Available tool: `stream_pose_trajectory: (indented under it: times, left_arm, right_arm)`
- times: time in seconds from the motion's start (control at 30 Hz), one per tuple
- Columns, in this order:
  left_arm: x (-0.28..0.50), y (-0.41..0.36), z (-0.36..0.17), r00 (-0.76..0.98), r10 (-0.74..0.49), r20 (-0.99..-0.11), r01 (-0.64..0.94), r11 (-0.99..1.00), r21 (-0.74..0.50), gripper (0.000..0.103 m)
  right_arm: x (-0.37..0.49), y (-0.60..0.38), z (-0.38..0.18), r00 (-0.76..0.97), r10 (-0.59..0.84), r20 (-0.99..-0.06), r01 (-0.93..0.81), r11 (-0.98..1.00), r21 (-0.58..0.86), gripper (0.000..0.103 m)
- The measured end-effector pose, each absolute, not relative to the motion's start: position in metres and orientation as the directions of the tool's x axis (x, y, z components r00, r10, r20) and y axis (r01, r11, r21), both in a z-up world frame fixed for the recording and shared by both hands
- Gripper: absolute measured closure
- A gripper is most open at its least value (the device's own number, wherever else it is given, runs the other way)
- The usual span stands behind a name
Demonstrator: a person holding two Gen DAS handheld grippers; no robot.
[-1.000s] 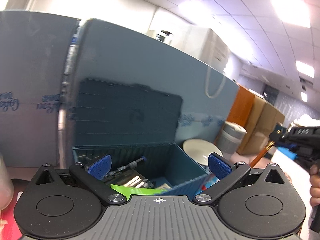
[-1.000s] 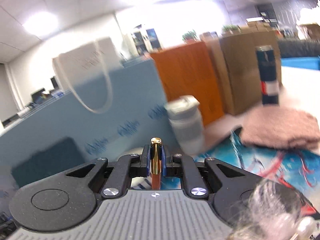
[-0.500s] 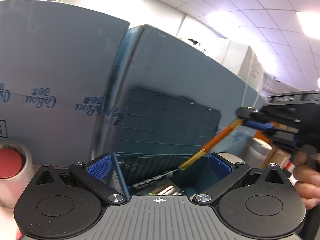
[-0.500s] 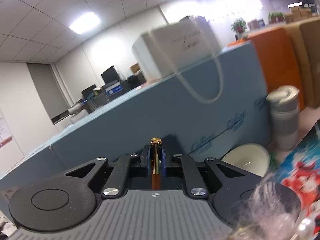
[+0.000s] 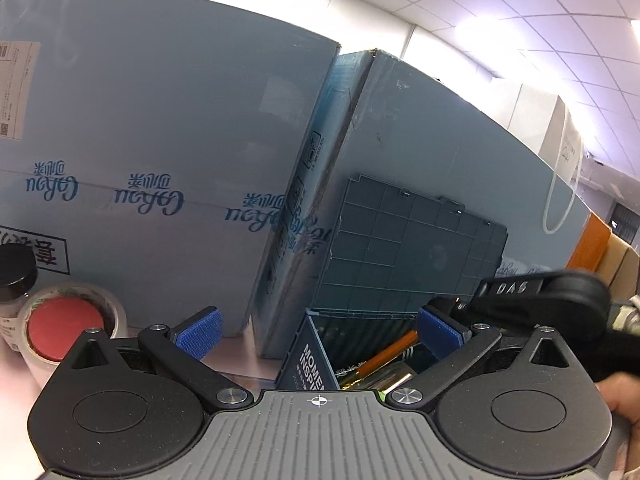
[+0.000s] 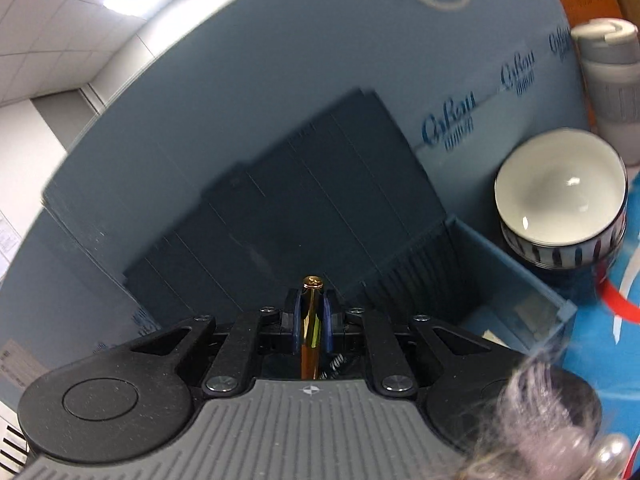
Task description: Organize rigid objects
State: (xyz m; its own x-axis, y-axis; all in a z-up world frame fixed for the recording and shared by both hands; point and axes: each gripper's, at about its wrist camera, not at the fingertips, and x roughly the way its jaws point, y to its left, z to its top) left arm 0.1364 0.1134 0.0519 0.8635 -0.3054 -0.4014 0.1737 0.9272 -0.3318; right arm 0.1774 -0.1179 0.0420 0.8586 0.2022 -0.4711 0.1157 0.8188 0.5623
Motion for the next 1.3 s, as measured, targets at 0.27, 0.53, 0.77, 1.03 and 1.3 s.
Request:
stream_pose_trajectory:
  times: [0.27, 0.53, 0.77, 1.03, 1.3]
  left_arm:
    - [0.135, 0.11, 0.052, 0.855, -0.329, -0.4, 0.203, 0.924, -0.324, 0.0]
    - [0.131, 0.11, 0.055, 0.861, -0.335, -0.382, 0.212, 0.92, -0.33, 0.0]
    - [0.102, 0.094, 0.076, 0.904, -0.361, -0.228, 0.28, 0.905, -0.321, 0.0]
    - [0.051, 0.063, 0.093, 0.877, -0.475, -0.075, 0.423, 0.837, -0.348, 0.0]
    - [0.011, 0.054, 0.066, 0.945, -0.317, -0.083, 0.285, 0.92, -0.269, 0.0]
  right_arm:
    - [0.178, -0.119, 0.031, 0.825, 0.17, -0.539, 0.152, 0.851, 0.503, 0.087]
    - [0.169, -0.115, 0.034, 0.822, 0.089, -0.562, 0.174, 0.901, 0.398, 0.075]
    - [0.117, -0.132, 0.06, 0.887, 0.002, -0.462, 0.179, 0.92, 0.348, 0.036]
    - [0.04, -0.16, 0.089, 0.947, -0.055, -0.315, 0.164, 0.93, 0.329, 0.018]
    - [-0.001, -0.161, 0.068, 0.975, -0.1, -0.197, 0.152, 0.952, 0.265, 0.008]
